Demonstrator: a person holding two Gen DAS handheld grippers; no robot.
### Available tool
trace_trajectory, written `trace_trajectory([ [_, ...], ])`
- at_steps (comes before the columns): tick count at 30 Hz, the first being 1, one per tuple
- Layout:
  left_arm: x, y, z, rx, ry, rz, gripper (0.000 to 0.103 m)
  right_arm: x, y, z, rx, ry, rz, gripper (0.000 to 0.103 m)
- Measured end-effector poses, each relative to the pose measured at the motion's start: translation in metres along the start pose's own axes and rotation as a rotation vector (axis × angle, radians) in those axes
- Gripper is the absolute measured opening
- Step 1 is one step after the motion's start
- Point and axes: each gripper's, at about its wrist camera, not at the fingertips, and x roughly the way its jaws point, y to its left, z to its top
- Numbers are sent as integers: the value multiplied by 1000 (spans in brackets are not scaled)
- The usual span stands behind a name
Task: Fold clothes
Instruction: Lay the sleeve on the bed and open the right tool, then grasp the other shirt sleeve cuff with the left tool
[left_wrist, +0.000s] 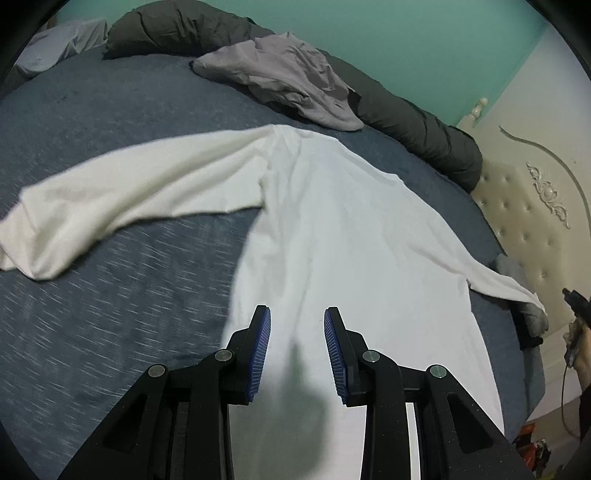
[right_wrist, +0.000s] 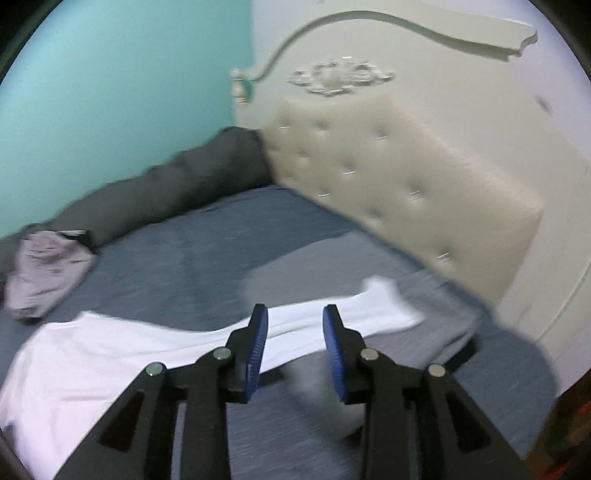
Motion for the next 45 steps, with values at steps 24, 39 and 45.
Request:
trace_trajectory([
  [24, -64, 196, 61, -202, -3, 331, 51, -2, 271, -225, -25, 315, 613, 32],
  [39, -40, 195, 60, -139, 24, 290, 11, 16, 262, -244, 21, 360, 615, 32],
  [45, -25, 132, 59, 58, 55, 222, 11, 13, 265, -245, 16, 356, 619, 32],
])
